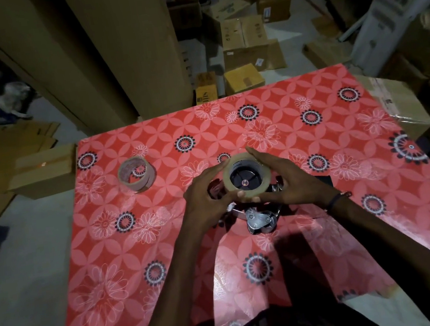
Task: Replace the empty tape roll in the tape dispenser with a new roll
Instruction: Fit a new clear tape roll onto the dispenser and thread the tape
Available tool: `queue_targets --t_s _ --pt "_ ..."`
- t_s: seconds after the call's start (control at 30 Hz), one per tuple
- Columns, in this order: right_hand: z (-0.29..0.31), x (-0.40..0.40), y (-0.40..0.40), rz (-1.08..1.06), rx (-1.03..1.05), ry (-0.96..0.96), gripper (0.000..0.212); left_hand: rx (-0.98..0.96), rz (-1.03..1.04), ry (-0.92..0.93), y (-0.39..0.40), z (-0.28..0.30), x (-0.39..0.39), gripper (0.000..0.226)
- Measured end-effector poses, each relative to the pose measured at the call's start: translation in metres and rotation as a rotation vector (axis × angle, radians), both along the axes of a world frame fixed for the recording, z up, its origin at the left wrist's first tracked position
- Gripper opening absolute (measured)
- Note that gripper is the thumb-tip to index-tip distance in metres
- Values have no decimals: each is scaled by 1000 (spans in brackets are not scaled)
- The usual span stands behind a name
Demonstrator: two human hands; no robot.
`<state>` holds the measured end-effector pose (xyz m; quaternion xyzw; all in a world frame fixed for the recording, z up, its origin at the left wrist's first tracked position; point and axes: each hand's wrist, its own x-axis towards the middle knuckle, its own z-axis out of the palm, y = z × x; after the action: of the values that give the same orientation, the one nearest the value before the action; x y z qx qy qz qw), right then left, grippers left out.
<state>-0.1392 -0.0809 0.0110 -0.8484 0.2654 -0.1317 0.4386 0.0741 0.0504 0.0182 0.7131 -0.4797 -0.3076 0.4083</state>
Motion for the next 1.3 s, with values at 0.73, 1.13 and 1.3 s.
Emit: queue_targets --t_s 0.73,1.13,1.3 --pt "-22 -5 -12 56 -60 104 104 249 63 -45 -12 5 3 86" --pt "-23 -2 -11 -11 -88 160 107 327 81 -162 -21 6 3 86" --pt "-24 0 -10 1 -139 217 108 378 71 -251 -25 8 -1 84"
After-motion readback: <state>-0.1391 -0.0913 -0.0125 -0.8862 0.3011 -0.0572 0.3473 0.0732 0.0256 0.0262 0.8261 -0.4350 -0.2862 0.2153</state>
